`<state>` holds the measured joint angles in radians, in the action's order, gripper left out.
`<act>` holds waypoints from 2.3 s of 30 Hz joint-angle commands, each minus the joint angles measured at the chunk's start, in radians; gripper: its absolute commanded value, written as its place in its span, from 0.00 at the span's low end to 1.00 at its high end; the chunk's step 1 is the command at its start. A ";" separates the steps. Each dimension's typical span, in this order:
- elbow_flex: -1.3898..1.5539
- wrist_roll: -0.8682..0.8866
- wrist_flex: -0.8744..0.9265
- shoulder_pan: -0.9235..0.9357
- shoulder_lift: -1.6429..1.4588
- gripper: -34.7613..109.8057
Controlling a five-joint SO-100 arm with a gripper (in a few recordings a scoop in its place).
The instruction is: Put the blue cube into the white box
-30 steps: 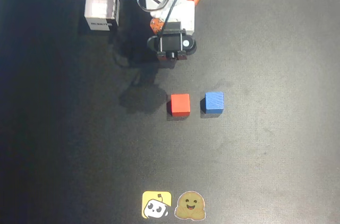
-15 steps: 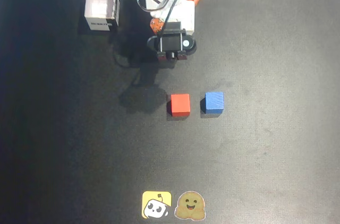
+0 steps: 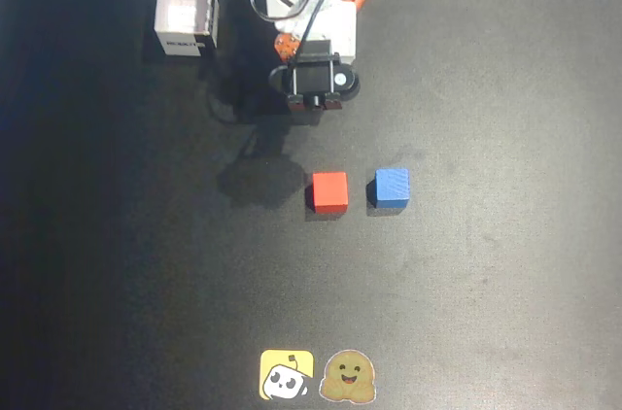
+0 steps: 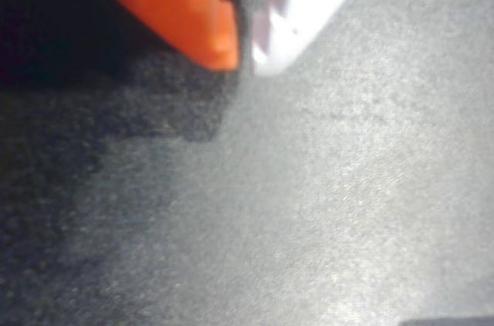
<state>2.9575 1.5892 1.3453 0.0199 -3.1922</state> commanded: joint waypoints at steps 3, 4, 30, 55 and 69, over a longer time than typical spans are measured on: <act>-0.003 0.000 0.003 -0.002 -0.005 0.24; -0.003 0.005 0.003 -0.002 -0.005 0.24; -0.396 0.080 -0.359 -0.167 0.712 0.26; -0.595 0.354 -0.407 -0.408 1.042 0.32; -0.695 0.360 -0.423 -0.422 1.184 0.37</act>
<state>2.3178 1.9543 0.9342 -0.4034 -2.0249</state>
